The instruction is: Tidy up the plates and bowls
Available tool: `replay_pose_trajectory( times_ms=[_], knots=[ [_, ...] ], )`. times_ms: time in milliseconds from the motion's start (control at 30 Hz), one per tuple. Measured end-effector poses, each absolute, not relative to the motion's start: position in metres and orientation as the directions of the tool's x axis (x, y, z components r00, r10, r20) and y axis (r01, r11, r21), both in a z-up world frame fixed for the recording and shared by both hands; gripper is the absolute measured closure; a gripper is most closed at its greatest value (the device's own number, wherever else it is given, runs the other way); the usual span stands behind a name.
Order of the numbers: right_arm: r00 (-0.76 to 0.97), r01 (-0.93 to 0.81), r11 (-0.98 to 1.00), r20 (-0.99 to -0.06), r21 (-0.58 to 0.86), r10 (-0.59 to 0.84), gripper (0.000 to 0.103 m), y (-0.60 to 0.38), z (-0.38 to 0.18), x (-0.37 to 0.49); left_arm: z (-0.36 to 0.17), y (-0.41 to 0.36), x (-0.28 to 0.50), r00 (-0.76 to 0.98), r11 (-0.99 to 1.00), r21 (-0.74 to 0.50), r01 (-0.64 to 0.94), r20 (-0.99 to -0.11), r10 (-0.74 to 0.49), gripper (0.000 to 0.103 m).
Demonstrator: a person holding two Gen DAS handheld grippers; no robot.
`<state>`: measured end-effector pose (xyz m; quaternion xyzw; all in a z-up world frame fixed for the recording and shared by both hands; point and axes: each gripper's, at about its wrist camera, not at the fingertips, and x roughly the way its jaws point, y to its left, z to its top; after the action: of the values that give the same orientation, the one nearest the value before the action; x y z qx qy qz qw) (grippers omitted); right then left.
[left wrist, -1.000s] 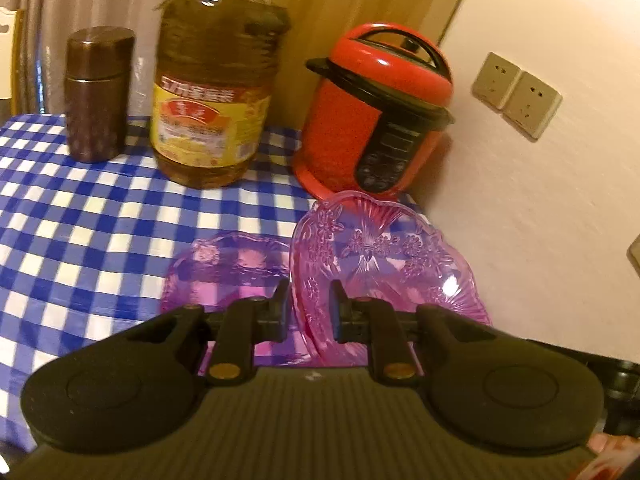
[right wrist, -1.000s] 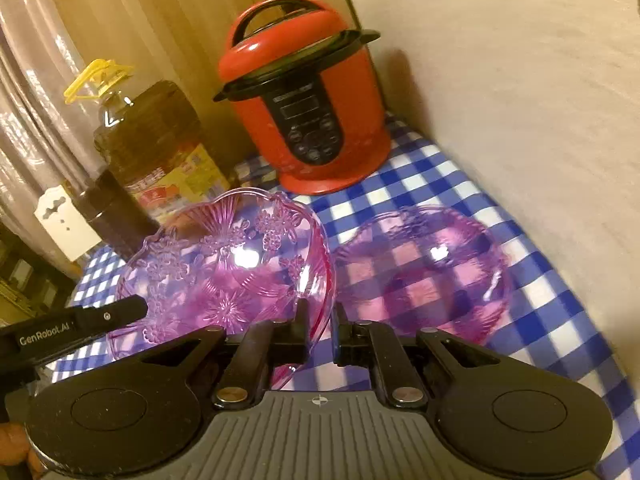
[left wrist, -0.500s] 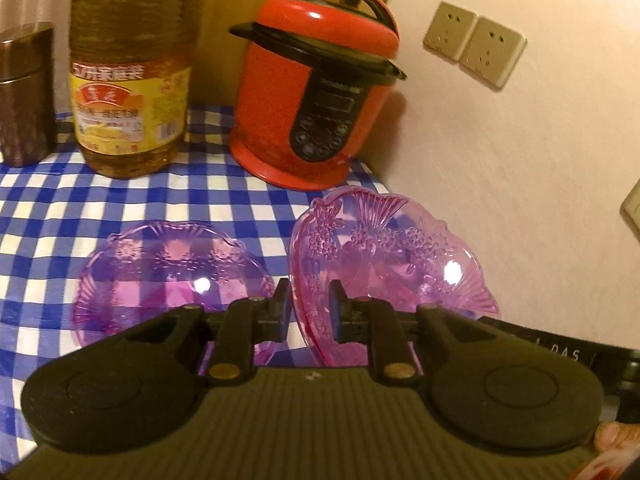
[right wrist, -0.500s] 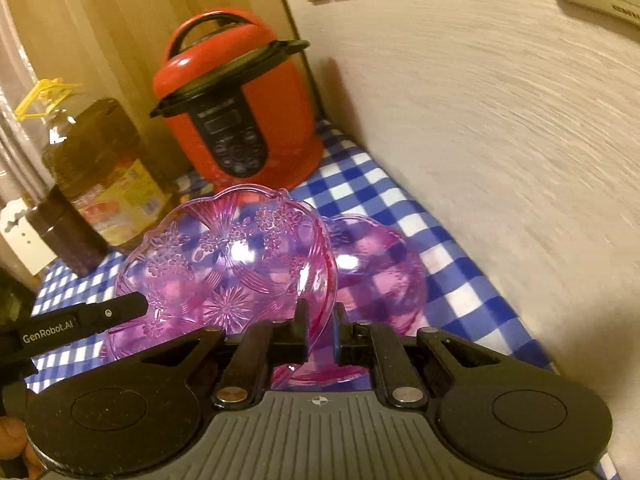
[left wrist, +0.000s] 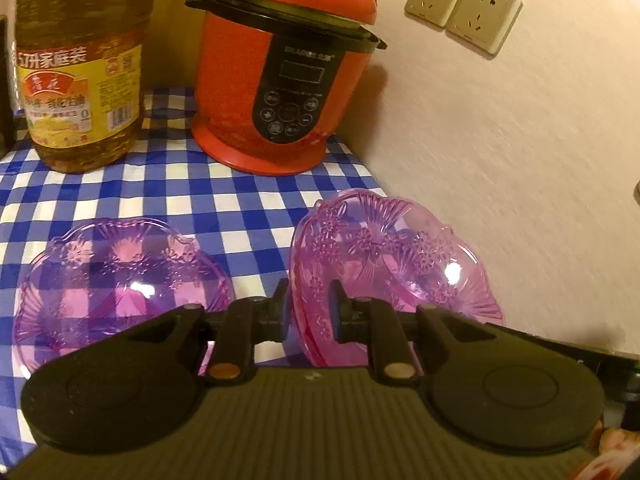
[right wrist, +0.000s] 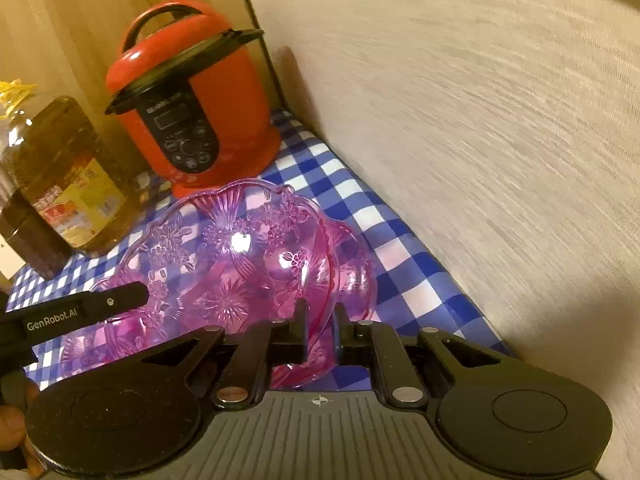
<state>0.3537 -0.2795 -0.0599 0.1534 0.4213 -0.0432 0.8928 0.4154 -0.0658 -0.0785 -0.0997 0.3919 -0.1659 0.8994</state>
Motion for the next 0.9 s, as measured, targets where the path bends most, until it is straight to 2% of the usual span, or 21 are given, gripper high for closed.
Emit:
replay_pose_trajectory(
  times_ms=[433, 900],
  knots=[
    [0.628, 0.232, 0.953, -0.778, 0.195, 0.006, 0.092, -0.291, -0.076, 0.369, -0.099, -0.085, 0.435, 0.606, 0.926, -0.299, 0.23, -0.701, -0.377, 0.086],
    [0.614, 0.234, 0.956, -0.789, 0.177, -0.004, 0.092, -0.295, -0.087, 0.379, -0.109, -0.102, 0.437, 0.594, 0.944, -0.202, 0.262, -0.737, -0.323, 0.086]
  ],
)
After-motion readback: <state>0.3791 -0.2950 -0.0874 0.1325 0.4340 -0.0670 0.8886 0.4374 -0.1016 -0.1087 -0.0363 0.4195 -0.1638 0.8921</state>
